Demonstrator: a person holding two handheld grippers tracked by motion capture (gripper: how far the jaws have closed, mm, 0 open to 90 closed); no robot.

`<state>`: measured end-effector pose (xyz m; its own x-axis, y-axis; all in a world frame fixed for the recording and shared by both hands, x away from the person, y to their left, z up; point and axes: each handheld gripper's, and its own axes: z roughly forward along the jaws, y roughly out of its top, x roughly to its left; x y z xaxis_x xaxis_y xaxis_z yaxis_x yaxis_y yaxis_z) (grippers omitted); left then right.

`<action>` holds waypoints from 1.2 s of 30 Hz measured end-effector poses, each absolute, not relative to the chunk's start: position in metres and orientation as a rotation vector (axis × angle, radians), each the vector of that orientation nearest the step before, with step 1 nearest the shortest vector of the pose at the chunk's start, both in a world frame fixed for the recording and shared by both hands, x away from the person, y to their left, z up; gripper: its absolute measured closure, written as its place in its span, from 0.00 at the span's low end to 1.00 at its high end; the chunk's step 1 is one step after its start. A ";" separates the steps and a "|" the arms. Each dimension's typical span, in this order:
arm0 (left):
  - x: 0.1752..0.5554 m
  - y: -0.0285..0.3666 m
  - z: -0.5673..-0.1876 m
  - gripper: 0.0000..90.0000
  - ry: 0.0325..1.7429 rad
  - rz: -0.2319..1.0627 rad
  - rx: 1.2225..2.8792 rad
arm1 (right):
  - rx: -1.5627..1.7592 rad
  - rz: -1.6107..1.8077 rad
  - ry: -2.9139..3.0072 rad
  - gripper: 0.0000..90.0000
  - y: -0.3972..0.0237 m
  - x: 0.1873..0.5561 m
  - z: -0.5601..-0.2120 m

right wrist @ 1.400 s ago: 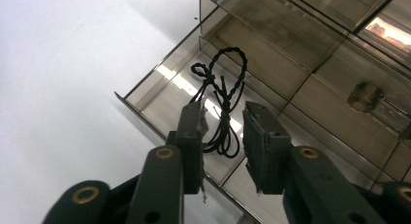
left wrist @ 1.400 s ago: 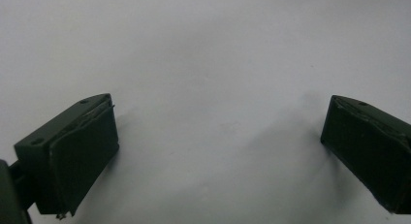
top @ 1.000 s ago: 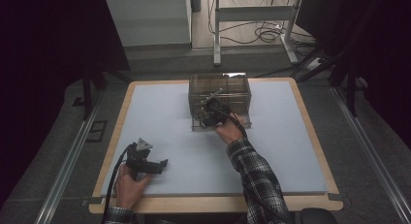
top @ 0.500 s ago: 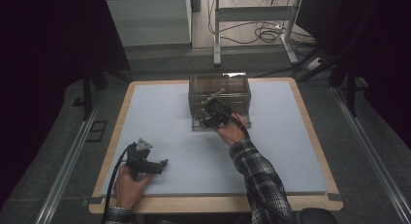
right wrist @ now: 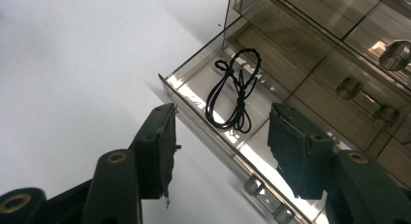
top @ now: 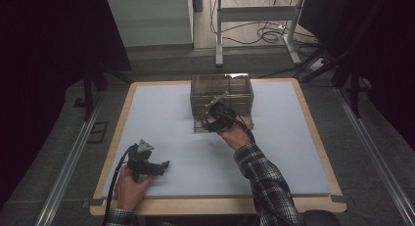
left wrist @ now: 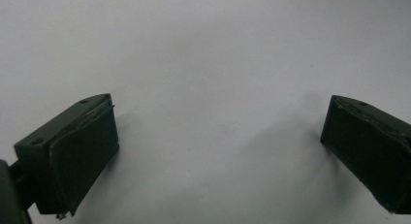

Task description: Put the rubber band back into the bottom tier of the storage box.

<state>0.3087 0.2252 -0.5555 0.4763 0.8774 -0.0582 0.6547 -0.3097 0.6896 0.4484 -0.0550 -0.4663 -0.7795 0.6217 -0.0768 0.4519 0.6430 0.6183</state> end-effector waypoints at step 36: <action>0.309 0.225 -0.555 0.00 1.257 0.438 2.071 | 0.777 0.906 2.594 0.30 -0.069 0.418 -0.463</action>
